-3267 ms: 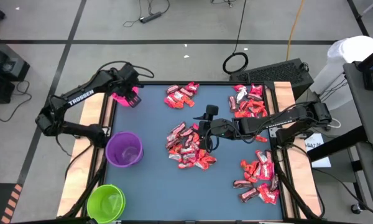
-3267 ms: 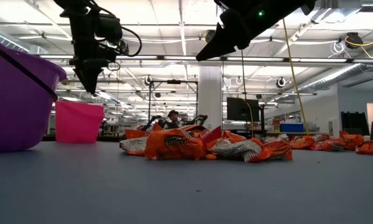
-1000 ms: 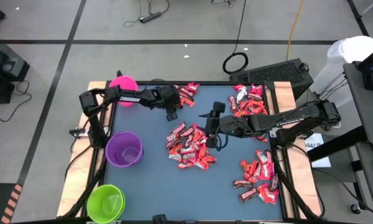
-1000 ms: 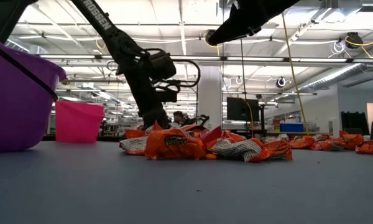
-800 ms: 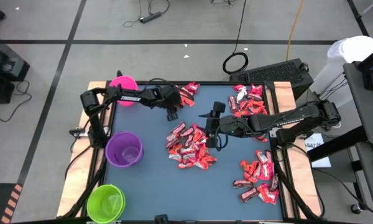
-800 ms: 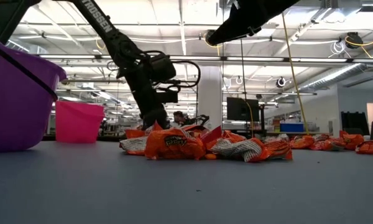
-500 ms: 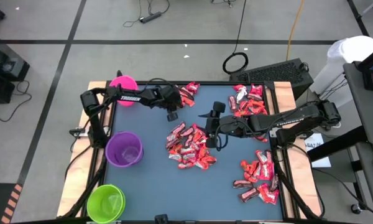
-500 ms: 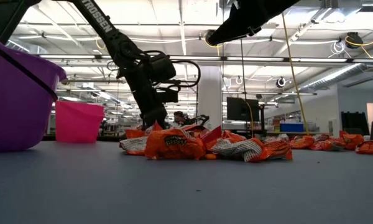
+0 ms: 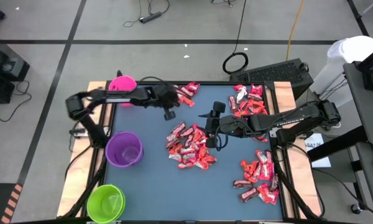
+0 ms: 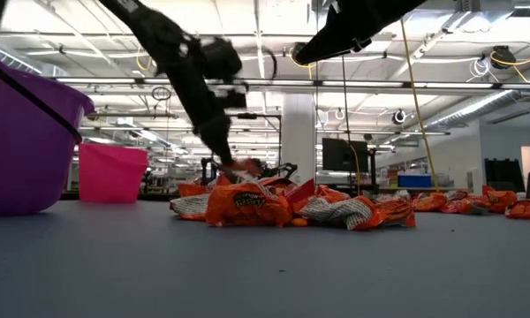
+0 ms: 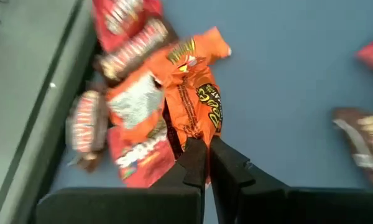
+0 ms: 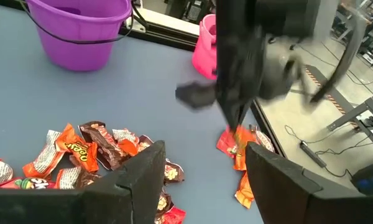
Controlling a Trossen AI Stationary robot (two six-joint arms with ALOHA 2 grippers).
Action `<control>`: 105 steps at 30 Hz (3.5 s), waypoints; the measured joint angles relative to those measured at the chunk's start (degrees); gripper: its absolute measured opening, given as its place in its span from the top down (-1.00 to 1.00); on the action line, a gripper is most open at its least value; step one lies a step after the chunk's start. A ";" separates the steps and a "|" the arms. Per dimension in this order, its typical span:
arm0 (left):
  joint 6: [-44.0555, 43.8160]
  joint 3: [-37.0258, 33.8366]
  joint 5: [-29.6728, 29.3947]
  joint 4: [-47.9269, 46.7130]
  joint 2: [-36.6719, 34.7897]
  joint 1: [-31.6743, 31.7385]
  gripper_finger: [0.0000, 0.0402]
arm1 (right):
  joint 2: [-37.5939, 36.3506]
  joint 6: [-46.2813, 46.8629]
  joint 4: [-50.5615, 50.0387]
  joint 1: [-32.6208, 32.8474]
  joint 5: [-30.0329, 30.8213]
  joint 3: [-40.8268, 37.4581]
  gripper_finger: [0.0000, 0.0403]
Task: Organize candy in baskets
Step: Put the orange chocolate into the pink bucket
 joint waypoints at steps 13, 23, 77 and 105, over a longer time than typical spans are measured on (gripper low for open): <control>-3.59 0.00 -7.10 -18.60 -26.63 1.99 0.93 | 0.00 0.18 -0.03 0.00 0.00 0.00 -0.04; -6.49 0.02 -12.64 -33.35 -32.53 10.01 0.93 | 0.02 0.24 0.11 0.00 0.00 0.00 -0.04; -11.13 -3.37 13.99 -8.08 -21.84 11.70 0.03 | 0.04 2.47 0.20 -0.02 0.02 0.00 -0.04; -11.10 3.00 8.09 12.13 7.69 8.58 0.03 | 0.04 2.36 0.13 -0.02 0.02 0.00 -0.04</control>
